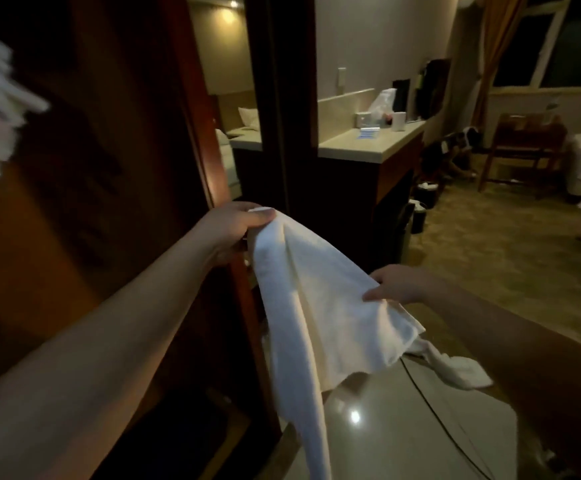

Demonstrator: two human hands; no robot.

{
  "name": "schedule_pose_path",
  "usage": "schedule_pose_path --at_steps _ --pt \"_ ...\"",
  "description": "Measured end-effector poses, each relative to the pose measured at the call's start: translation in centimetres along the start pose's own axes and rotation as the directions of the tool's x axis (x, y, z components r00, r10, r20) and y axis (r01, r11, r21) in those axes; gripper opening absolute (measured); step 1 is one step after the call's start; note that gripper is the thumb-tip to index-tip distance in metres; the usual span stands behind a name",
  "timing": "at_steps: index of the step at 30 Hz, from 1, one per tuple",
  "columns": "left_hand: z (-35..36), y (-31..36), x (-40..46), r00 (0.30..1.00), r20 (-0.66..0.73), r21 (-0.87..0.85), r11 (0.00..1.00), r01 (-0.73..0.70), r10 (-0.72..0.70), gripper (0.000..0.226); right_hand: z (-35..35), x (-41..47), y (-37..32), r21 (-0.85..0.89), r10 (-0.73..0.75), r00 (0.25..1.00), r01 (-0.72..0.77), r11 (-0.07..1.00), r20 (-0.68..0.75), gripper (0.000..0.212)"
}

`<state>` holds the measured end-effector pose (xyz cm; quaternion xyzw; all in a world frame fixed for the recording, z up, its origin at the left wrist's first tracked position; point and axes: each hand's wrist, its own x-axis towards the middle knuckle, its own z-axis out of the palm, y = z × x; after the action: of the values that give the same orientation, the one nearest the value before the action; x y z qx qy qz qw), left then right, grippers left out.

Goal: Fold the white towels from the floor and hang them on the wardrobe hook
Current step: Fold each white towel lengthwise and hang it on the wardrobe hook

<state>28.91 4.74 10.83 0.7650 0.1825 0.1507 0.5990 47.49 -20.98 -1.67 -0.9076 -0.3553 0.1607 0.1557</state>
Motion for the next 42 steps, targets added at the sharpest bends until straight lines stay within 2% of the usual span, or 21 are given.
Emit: schedule_pose_path --at_steps 4,8,10,12,14,18,21,23,24,26,28,30,31,33,35,37,39,42 --pt "-5.7 -1.5 -9.3 0.995 -0.092 -0.056 0.998 0.026 -0.031 0.005 6.6 -5.4 -4.5 0.008 0.061 0.998 -0.061 0.998 -0.002 0.040" --pt "-10.7 -2.8 -17.4 0.984 -0.179 -0.012 1.000 0.015 -0.017 0.003 11.9 -9.9 -8.8 0.115 0.165 0.978 -0.151 0.982 -0.131 0.023" --pt "-13.0 -3.1 -20.9 0.980 -0.192 0.157 0.987 -0.025 0.055 0.010 13.0 -11.7 -11.0 0.186 0.205 0.959 -0.169 0.968 -0.196 0.012" --pt "-14.7 -3.2 -23.9 0.973 -0.178 0.371 0.926 -0.071 0.145 0.017 13.2 -13.5 -12.9 0.277 0.219 0.944 -0.148 0.949 -0.246 0.008" --pt "-16.2 -3.1 -26.5 0.960 -0.208 0.444 0.893 -0.078 0.187 0.017 13.0 -15.1 -14.7 0.345 0.198 0.940 -0.094 0.934 -0.280 0.014" --pt "-18.0 -3.8 -30.4 0.942 -0.313 0.426 0.904 0.025 0.122 0.012 11.8 -17.9 -18.0 0.233 0.056 0.959 0.011 0.973 -0.279 0.026" --pt "-18.0 -4.5 -33.1 0.907 -0.414 0.203 0.965 0.167 -0.070 0.015 11.2 -19.4 -20.6 0.176 -0.012 0.974 0.052 0.983 -0.225 0.035" --pt "-17.3 -4.6 -34.8 0.881 -0.434 0.029 0.975 0.220 -0.186 0.017 11.1 -20.9 -22.6 0.251 -0.081 0.984 0.120 0.961 -0.160 0.043" --pt "-16.8 -4.6 -35.6 0.873 -0.437 -0.027 0.973 0.228 -0.217 0.016 11.1 -21.7 -23.7 0.394 -0.120 0.987 0.154 0.906 -0.108 0.047" --pt "-15.5 -4.4 -36.8 0.871 -0.438 -0.084 0.975 0.207 -0.222 0.018 11.4 -23.6 -25.9 0.736 -0.219 0.976 0.136 0.663 0.016 0.050" --pt "-14.2 -4.2 -37.9 0.887 -0.429 -0.071 0.986 0.153 -0.169 0.022 11.8 -25.3 -27.9 0.879 -0.328 0.944 0.120 0.462 0.044 0.038" --pt "-13.0 -3.6 -38.9 0.904 -0.415 -0.008 0.994 0.110 -0.103 0.022 11.7 -27.1 -29.9 0.926 -0.423 0.906 0.147 0.348 0.015 0.029" --pt "-12.5 -3.2 -39.3 0.910 -0.407 0.016 0.996 0.093 -0.078 0.021 11.4 -27.9 -30.8 0.923 -0.462 0.887 0.181 0.340 -0.004 0.027" --pt "-11.6 -2.4 -40.0 0.916 -0.398 0.031 0.997 0.065 -0.047 0.020 10.7 -29.2 -32.1 0.853 -0.518 0.853 0.319 0.414 -0.067 0.029" --pt "-10.9 -1.7 -40.5 0.921 -0.388 0.022 0.999 0.028 -0.018 0.022 9.9 -30.0 -32.7 0.704 -0.559 0.812 0.496 0.508 -0.168 0.042" --pt "-10.4 -1.3 -41.1 0.929 -0.370 0.004 1.000 -0.012 0.012 0.024 9.3 -30.6 -33.1 0.506 -0.563 0.764 0.637 0.582 -0.315 0.044" --pt "-10.1 -0.9 -41.6 0.943 -0.332 -0.033 0.999 -0.040 0.027 0.023 9.1 -31.2 -33.5 0.301 -0.573 0.671 0.733 0.611 -0.471 0.035" --pt "-9.4 -0.2 -41.9 0.964 -0.263 -0.107 0.991 -0.074 0.044 0.024 8.8 -31.6 -34.1 0.132 -0.591 0.552 0.786 0.603 -0.587 0.026"
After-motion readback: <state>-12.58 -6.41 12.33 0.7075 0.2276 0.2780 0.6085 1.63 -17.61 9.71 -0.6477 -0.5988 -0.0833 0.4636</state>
